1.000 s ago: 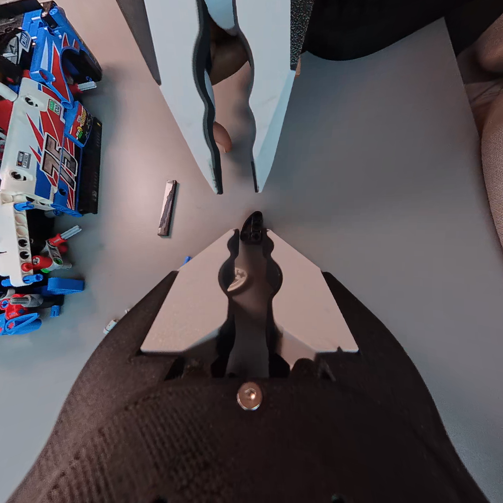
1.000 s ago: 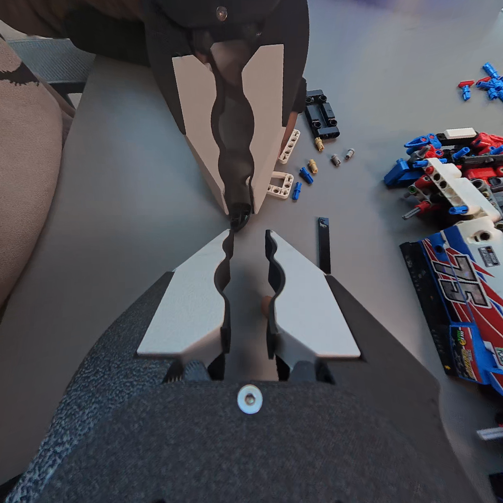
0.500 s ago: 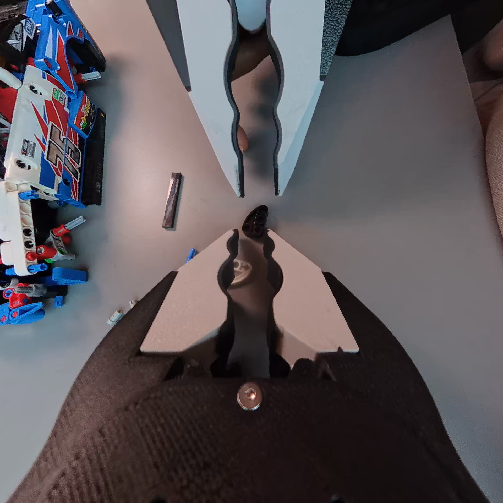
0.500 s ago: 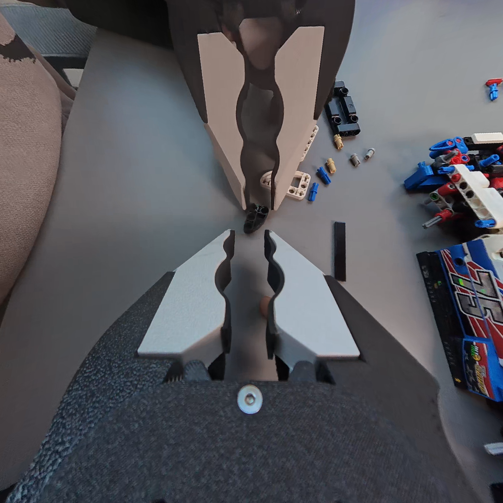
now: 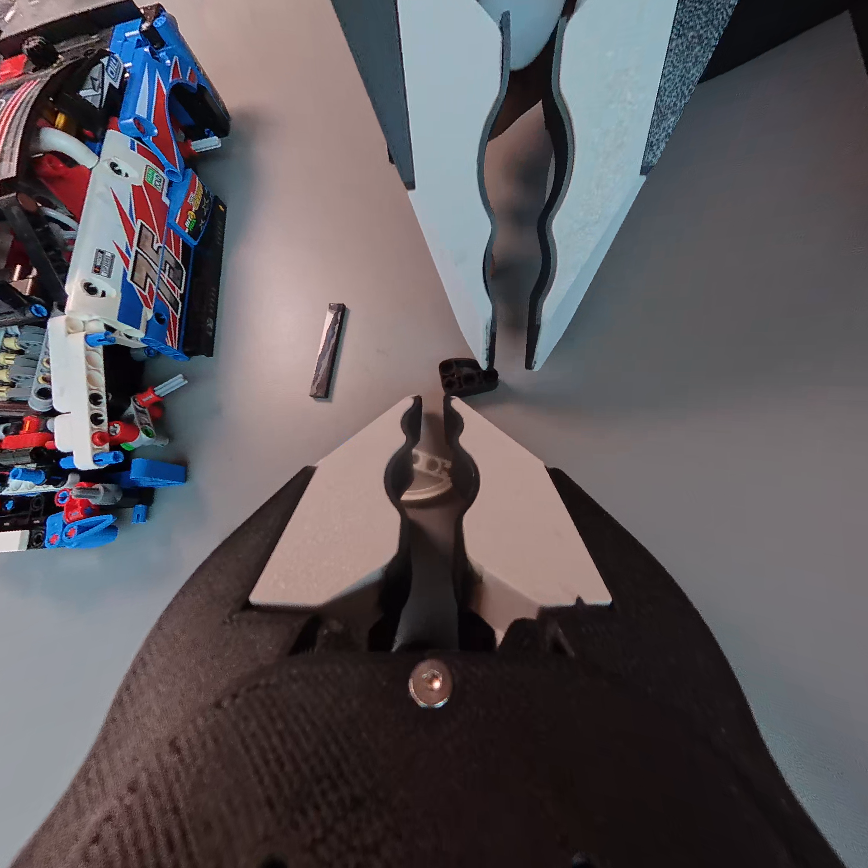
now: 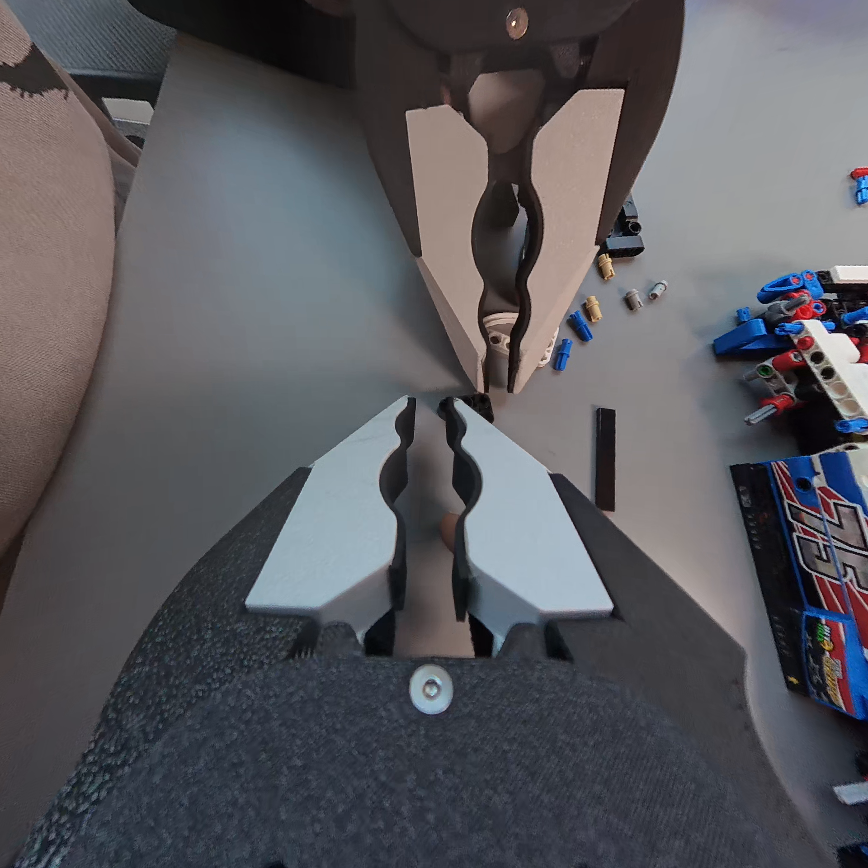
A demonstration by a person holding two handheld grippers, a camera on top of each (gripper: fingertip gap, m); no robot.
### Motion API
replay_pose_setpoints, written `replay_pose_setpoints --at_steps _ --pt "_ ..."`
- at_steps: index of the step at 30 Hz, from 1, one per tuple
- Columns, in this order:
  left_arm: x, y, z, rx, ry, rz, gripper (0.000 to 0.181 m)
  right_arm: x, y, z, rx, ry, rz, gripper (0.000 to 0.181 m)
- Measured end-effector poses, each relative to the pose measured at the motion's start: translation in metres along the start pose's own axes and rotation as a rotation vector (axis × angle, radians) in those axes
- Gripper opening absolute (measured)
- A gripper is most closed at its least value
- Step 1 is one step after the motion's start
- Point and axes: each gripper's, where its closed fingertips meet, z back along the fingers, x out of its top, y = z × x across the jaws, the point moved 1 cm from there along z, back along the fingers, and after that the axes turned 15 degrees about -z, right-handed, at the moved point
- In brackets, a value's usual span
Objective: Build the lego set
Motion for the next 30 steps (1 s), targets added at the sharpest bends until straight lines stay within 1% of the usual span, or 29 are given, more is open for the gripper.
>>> replay_pose_setpoints --at_steps 3,7,12,14,19,22,25,27,30 --pt "-0.001 0.004 0.002 0.022 -0.003 0.005 0.007 0.003 -0.01 0.006 -0.03 -0.031 -0.017 0.01" --pt "0.003 0.008 0.007 0.031 -0.039 0.034 0.007 -0.003 -0.023 0.008 -0.067 -0.025 -0.035 0.015" --pt "0.006 0.006 0.009 0.017 -0.051 0.037 0.009 -0.004 -0.018 0.006 -0.043 -0.013 -0.002 0.025" --pt "0.005 0.007 0.009 0.019 -0.048 0.038 0.01 -0.004 -0.016 0.005 -0.023 0.011 0.013 0.029" --pt "0.004 0.011 0.011 0.033 -0.059 0.056 0.01 -0.001 -0.017 0.001 0.009 0.129 0.108 0.04" --pt "0.003 0.013 0.013 0.045 -0.058 0.055 0.01 0.006 -0.016 -0.005 0.053 0.162 0.139 0.04" --pt "0.002 0.014 0.014 0.049 -0.051 0.048 0.01 0.007 -0.017 -0.012 0.072 0.204 0.145 0.039" --pt "0.0 0.013 0.014 0.049 -0.046 0.044 0.011 0.006 -0.014 -0.013 0.093 0.209 0.131 0.036" --pt "0.0 0.013 0.014 0.049 -0.045 0.037 0.01 0.002 -0.015 -0.012 0.08 0.205 0.099 0.022"
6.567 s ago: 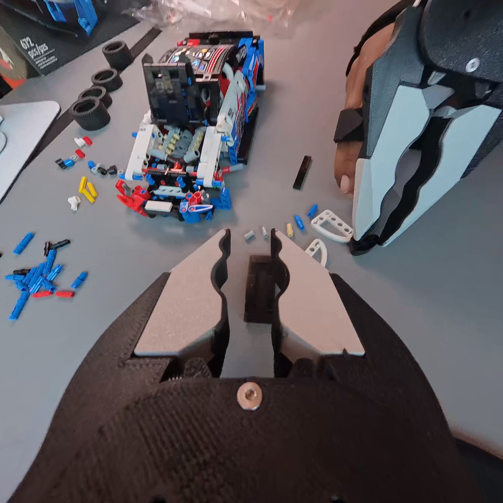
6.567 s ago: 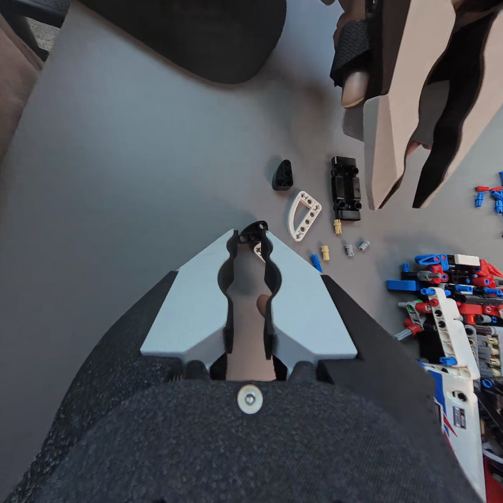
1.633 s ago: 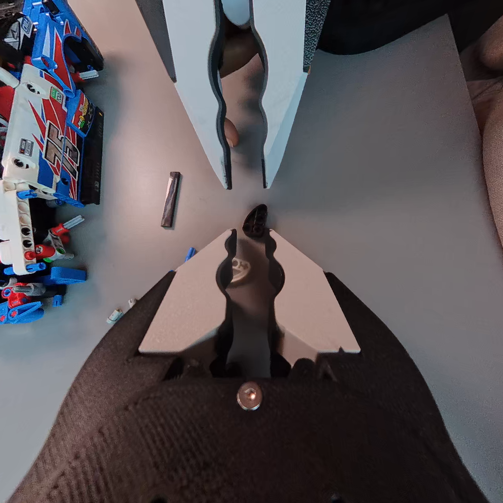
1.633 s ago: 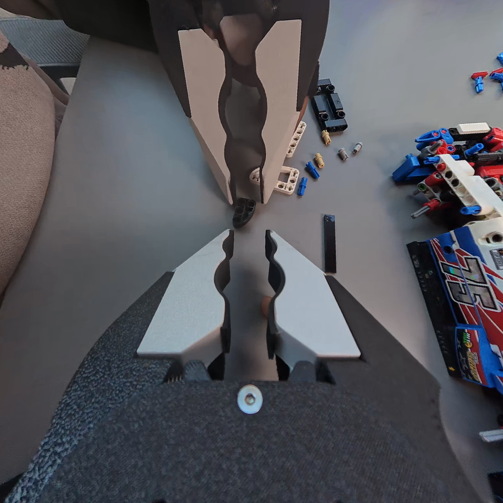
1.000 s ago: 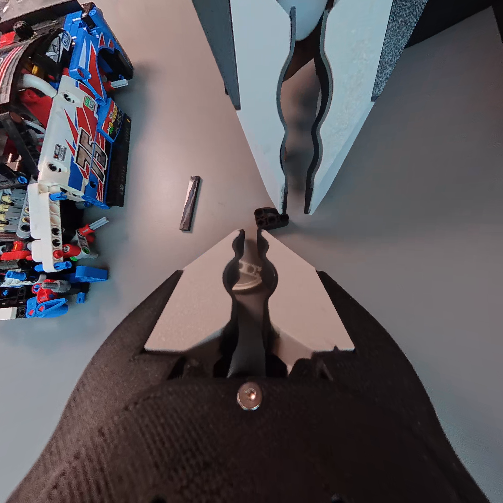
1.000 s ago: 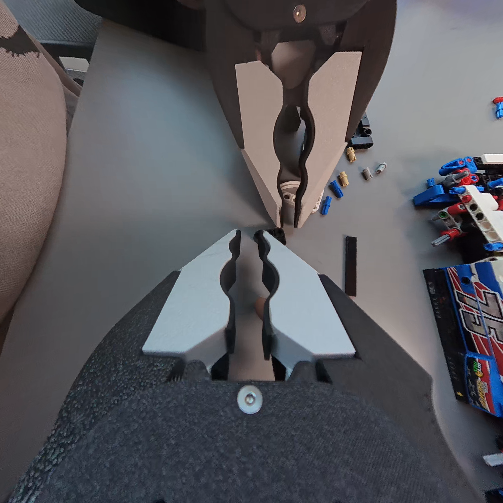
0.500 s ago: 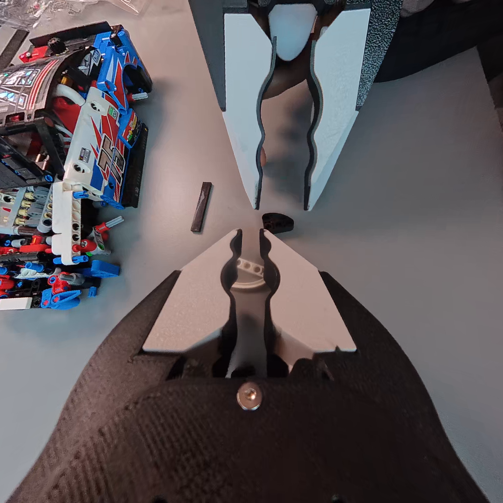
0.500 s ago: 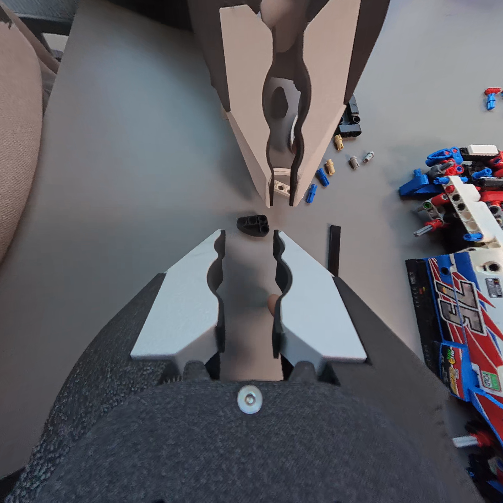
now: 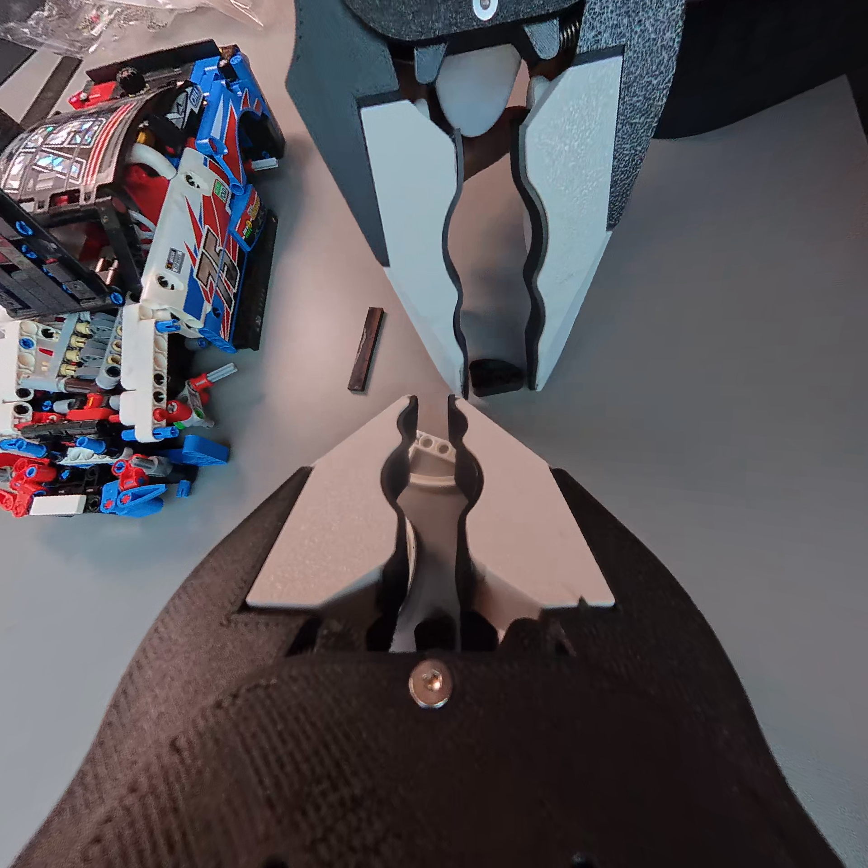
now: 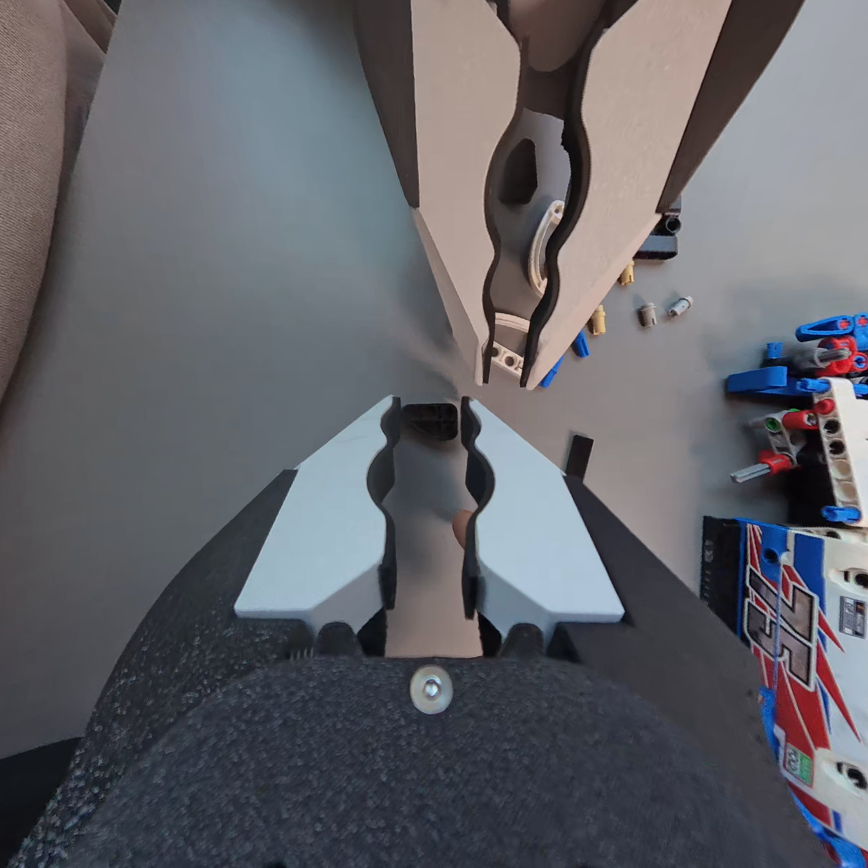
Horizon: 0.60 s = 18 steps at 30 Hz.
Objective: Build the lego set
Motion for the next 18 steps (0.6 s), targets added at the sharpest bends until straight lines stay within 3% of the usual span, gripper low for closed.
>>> replay_pose_setpoints --at_steps 8,12,18 --pt "-0.003 0.002 0.001 0.014 0.008 -0.002 0.01 -0.019 -0.006 0.012 -0.084 0.007 -0.131 0.022" --pt "-0.002 0.0 0.0 0.008 0.007 -0.006 0.01 -0.031 0.005 0.018 -0.061 0.01 -0.169 0.033" --pt "-0.001 -0.01 -0.007 -0.033 0.01 -0.022 0.01 -0.04 0.012 0.024 -0.049 0.003 -0.18 0.03"
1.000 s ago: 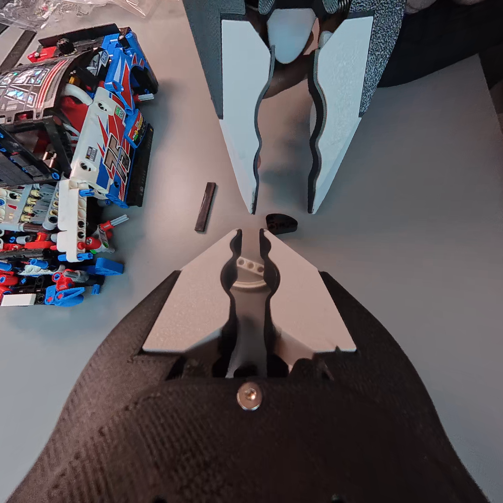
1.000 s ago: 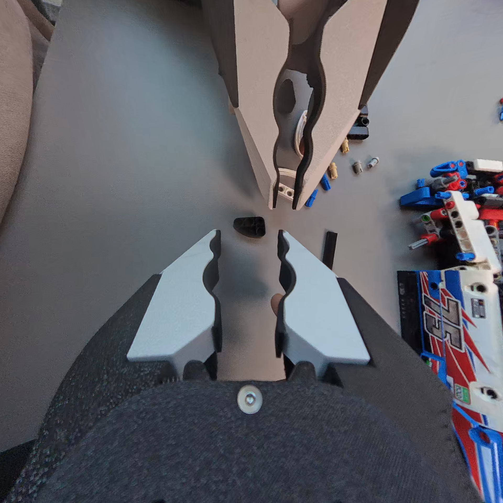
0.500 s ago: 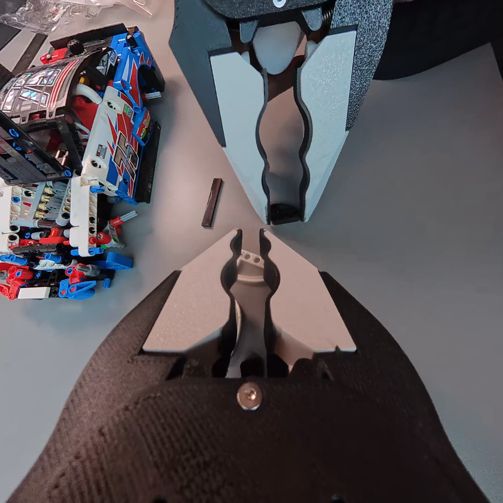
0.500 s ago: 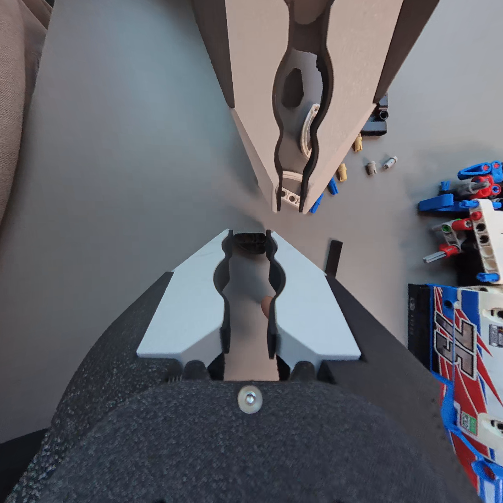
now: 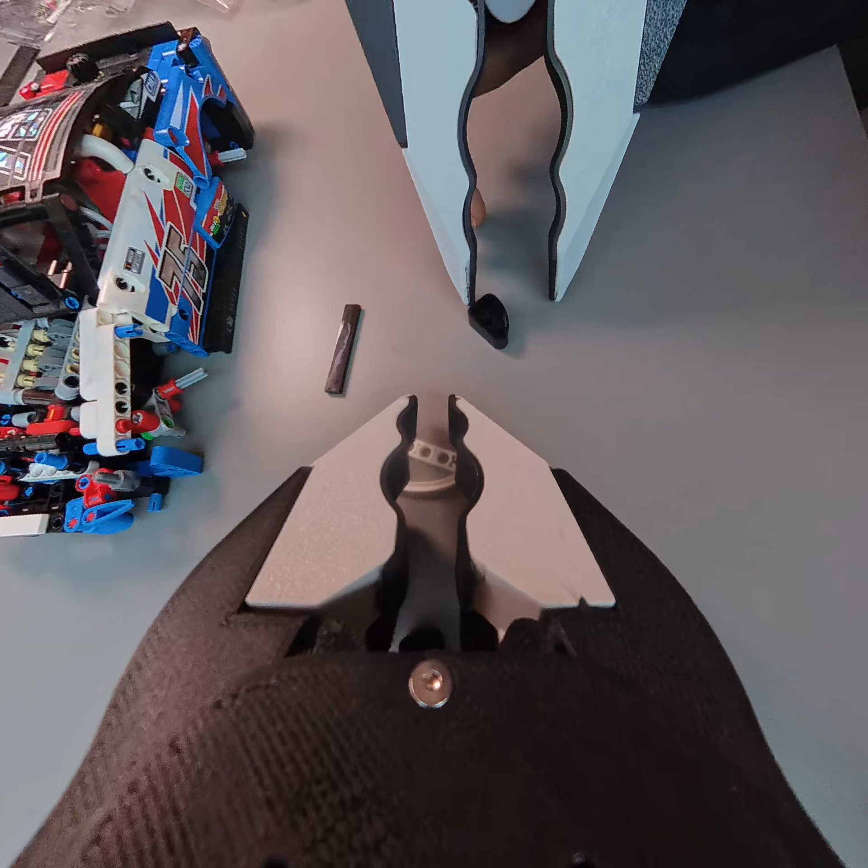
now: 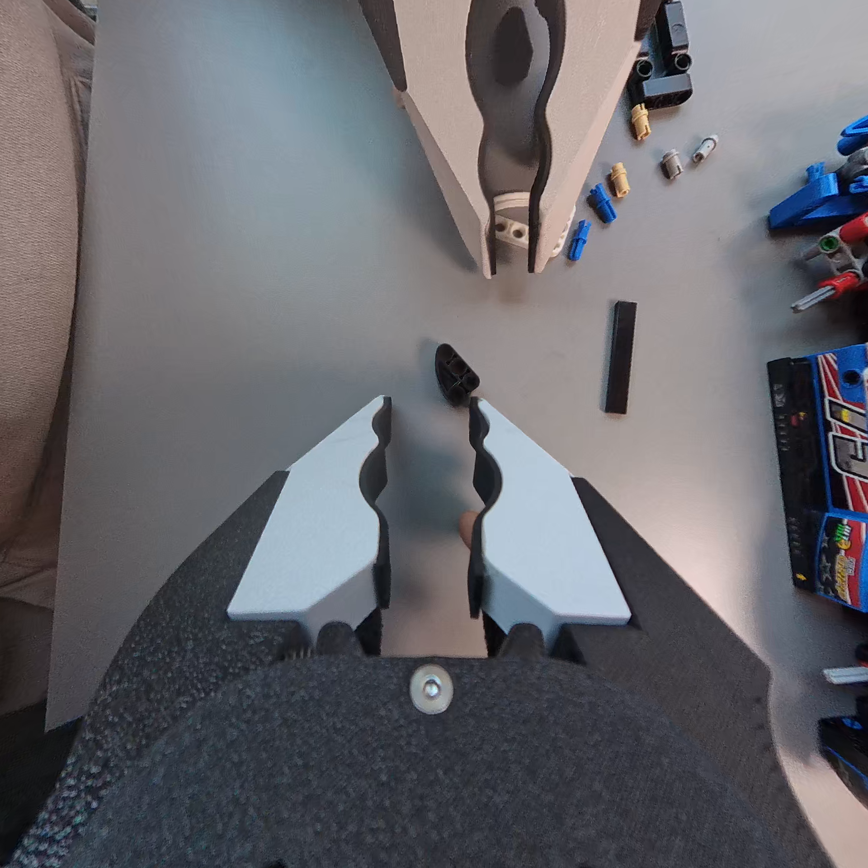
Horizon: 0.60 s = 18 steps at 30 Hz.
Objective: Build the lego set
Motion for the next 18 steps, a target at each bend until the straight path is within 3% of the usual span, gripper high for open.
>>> replay_pose_setpoints --at_steps 10,12,18 --pt "0.012 -0.011 -0.003 -0.046 -0.046 -0.014 0.013 0.009 -0.008 -0.005 -0.042 -0.054 0.045 0.03" --pt "0.012 -0.012 -0.004 -0.048 -0.044 -0.019 0.013 0.012 -0.008 -0.007 -0.05 -0.048 0.034 0.022" --pt "0.012 -0.008 -0.004 -0.022 -0.036 -0.012 0.015 0.022 -0.019 -0.012 -0.147 -0.048 -0.153 0.015"
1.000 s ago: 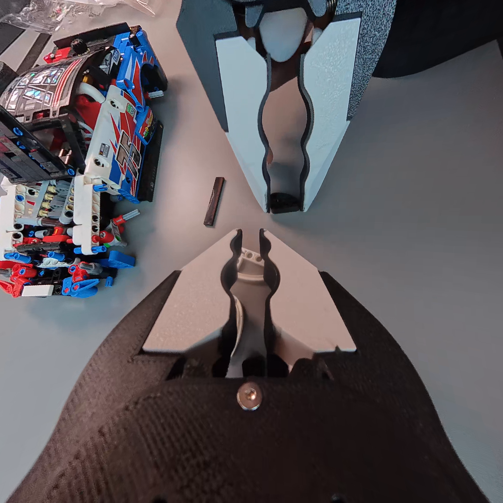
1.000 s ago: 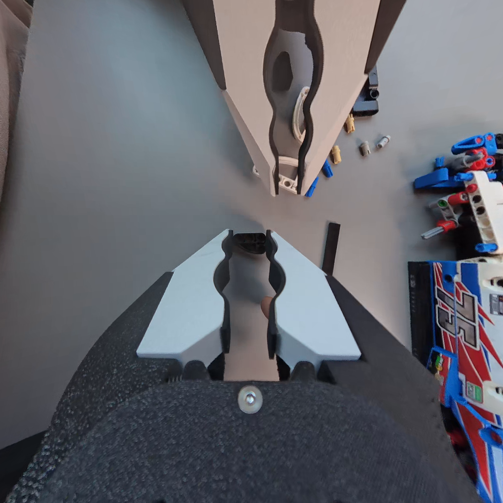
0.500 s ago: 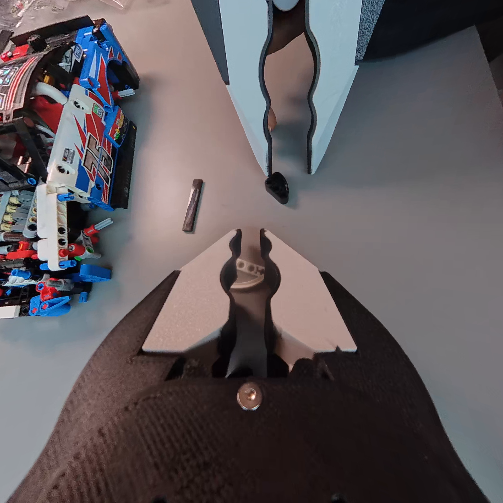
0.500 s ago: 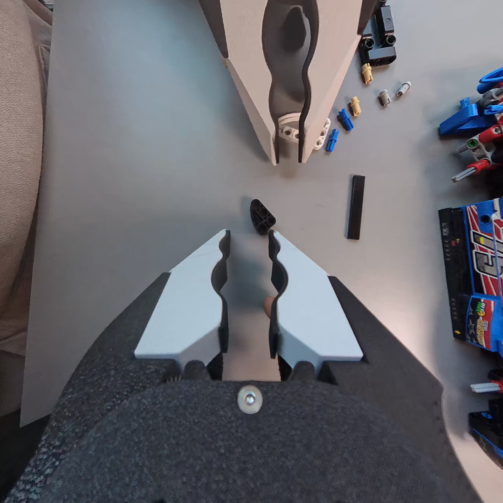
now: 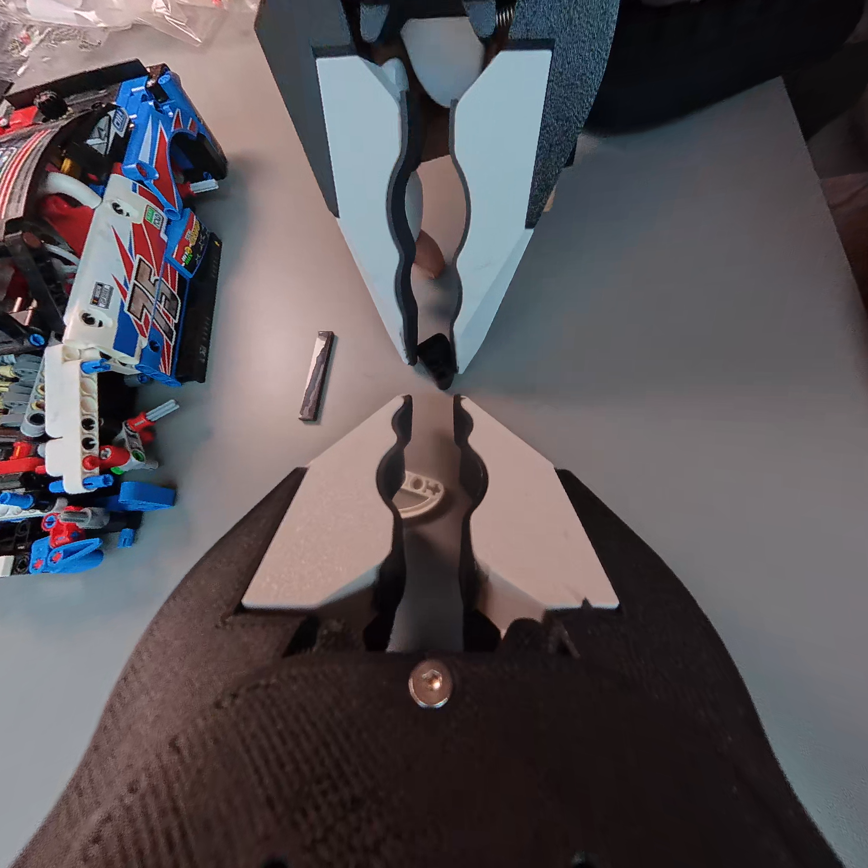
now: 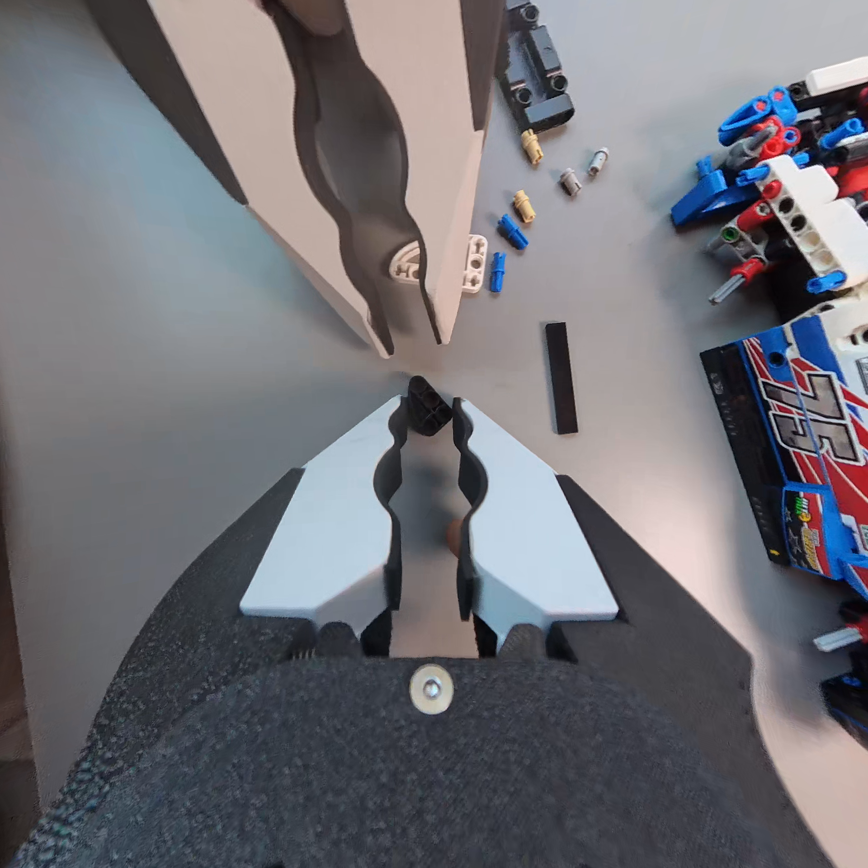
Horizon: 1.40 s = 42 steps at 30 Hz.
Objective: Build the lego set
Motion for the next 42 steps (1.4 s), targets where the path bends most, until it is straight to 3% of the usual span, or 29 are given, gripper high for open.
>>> replay_pose_setpoints --at_steps 5,9,15,21,27,29,32,34,37,42 --pt "-0.003 0.004 -0.001 0.026 0.016 -0.002 0.016 0.008 -0.003 -0.004 -0.056 -0.024 -0.097 0.015" --pt "-0.003 0.004 -0.003 0.027 0.012 0.0 0.015 0.005 0.007 -0.004 -0.02 -0.009 -0.019 0.022" --pt "0.002 0.007 -0.002 0.055 -0.01 -0.028 0.014 0.002 0.01 -0.001 0.01 -0.019 0.068 0.018" --pt "0.013 0.026 0.014 0.145 -0.113 0.051 0.036 0.001 0.007 -0.001 0.011 -0.027 0.084 0.013" --pt "0.021 0.067 0.052 0.319 -0.258 0.198 0.056 0.002 0.007 -0.001 0.003 -0.031 0.089 0.012" --pt "0.017 0.081 0.069 0.379 -0.284 0.246 0.052 0.002 0.006 -0.001 0.005 -0.034 0.087 0.012" --pt "-0.001 0.102 0.094 0.491 -0.261 0.298 0.018 0.003 0.006 0.0 0.02 -0.049 0.081 0.013" --pt "-0.016 0.113 0.109 0.547 -0.233 0.307 0.005 0.006 0.005 0.004 0.039 -0.077 0.068 0.015" --pt "-0.033 0.114 0.119 0.493 -0.185 0.309 0.0 0.012 -0.002 0.012 0.061 -0.143 0.041 0.022" --pt "-0.06 0.082 0.109 0.253 -0.074 0.246 0.0 0.03 -0.024 0.028 0.048 -0.308 -0.028 0.026"
